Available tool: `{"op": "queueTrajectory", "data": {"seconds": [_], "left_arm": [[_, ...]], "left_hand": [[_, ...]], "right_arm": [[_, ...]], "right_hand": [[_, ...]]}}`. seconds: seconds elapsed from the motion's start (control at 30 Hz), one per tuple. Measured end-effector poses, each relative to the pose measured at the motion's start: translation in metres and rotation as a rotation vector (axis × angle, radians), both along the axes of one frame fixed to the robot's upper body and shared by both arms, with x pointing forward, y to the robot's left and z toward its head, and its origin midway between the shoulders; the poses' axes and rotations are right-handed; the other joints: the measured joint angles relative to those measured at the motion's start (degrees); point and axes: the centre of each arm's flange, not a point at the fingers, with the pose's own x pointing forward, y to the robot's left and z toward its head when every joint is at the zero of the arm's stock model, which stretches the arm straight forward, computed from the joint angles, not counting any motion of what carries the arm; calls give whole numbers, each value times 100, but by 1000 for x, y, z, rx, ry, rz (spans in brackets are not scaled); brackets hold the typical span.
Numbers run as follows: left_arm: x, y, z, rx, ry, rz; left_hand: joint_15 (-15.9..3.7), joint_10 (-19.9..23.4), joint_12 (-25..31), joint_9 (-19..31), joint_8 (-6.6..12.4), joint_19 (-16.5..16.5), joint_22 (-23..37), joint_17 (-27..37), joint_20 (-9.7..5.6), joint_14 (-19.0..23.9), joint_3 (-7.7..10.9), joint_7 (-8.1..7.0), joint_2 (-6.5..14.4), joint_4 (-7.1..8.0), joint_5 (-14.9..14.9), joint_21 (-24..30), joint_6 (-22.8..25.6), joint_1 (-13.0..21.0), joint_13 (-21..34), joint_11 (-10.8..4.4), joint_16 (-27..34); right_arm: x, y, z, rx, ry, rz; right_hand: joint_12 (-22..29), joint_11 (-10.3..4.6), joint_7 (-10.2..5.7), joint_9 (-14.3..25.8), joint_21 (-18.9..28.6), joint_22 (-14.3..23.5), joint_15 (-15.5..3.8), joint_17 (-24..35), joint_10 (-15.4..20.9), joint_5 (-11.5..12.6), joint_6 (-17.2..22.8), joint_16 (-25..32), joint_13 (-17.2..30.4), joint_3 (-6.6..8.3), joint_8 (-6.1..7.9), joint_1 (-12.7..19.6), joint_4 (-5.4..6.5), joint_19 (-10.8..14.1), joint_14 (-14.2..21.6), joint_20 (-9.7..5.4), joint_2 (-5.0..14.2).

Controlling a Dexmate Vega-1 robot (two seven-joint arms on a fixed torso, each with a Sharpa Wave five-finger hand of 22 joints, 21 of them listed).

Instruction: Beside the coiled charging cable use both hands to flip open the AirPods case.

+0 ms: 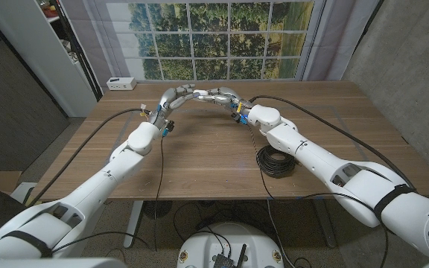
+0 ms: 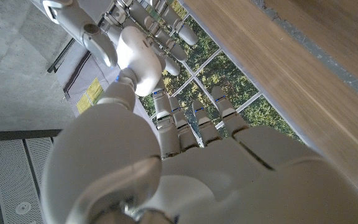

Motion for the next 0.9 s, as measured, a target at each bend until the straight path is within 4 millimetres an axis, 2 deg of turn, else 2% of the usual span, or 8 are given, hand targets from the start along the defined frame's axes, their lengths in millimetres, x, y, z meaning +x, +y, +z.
{"op": "queueTrajectory", "data": {"seconds": [0.17, 0.33, 0.63, 0.7, 0.73, 0.77, 0.83, 0.9], "left_arm": [[1, 0, -1, -12, 1, -3], [2, -1, -2, -18, 3, -6], [2, 0, -2, -16, 14, -8], [2, 0, -1, -15, 18, -8], [2, 0, -1, -13, 22, -7], [2, 1, -2, -11, 26, -6], [3, 2, -3, -7, 36, -4], [3, 2, -3, -2, 42, -7]], "left_hand": [[-9, 23, 0, -2, 0, 0, 0, 0, 0, 9, -21, 0, 0, 5, -17, 0, 1, 0, 0, -23, 0], [-9, 31, 0, -33, 0, 0, 0, 0, 0, 9, -32, 0, 0, 16, -35, 0, 2, 0, 0, -31, 0], [-8, 31, 0, -39, -21, 0, -1, -1, 0, 7, -40, 10, 0, 23, -15, 44, 14, 0, -1, -31, -24], [18, 3, 0, -40, -63, 0, -1, -1, 0, -30, -137, 2, -1, 46, -14, 44, 23, -1, -1, -43, -45], [8, -35, 0, -46, -92, -1, -1, -1, -1, -76, -211, -26, -4, 67, -12, 44, 48, -4, -1, -6, -49], [-2, -78, -25, -52, -136, -16, -1, -1, -15, -88, -285, -137, -59, 92, -11, 44, 110, -61, -1, 37, -56], [1, -163, -74, -48, -208, -45, -1, -1, -19, -172, -422, -465, -211, 132, 1, 44, 290, -223, -1, 122, -73], [-1, -248, -115, -28, -264, -94, -1, -1, 5, -212, -523, -586, -298, 144, 19, 44, 294, -330, -1, 169, -94]], "right_arm": [[0, 2, 0, 1, -3, -3], [1, 3, 0, 6, -8, -6], [1, 2, 1, 17, -17, -8], [2, 2, 1, 19, -18, -8], [2, 2, 2, 21, -21, -9], [2, 2, 2, 22, -22, -9], [2, 2, 2, 24, -24, -8], [2, 2, 2, 25, -26, -8]], "right_hand": [[88, -69, 81, 72, 0, 0, -12, 12, 214, 0, 83, 22, 40, 62, 90, 147, 19, 72, 173, -72, 21], [168, -103, 176, 209, 0, 0, -19, 16, 391, 0, 235, 84, 77, 96, 267, 246, 52, 165, 385, -102, 75], [255, -233, 194, 343, 0, 0, -6, 68, 643, -44, 437, 171, 130, 125, 454, 315, 83, 237, 609, -175, 143], [255, -218, 205, 343, 0, 0, -23, 85, 686, -44, 469, 195, 130, 125, 487, 338, 83, 250, 677, -188, 166], [255, -231, 209, 343, 0, 0, -4, 94, 703, -44, 495, 216, 130, 129, 488, 345, 88, 250, 695, -188, 173], [255, -232, 204, 343, 0, 0, -22, 95, 704, -44, 507, 216, 144, 140, 488, 354, 98, 250, 714, -188, 179], [296, -242, 204, 343, 0, 0, -20, 95, 714, -74, 508, 216, 156, 149, 566, 385, 107, 250, 760, -188, 183], [300, -291, 185, 343, 0, 0, -20, 95, 764, -89, 571, 246, 156, 149, 574, 399, 107, 259, 773, -196, 194]]}}
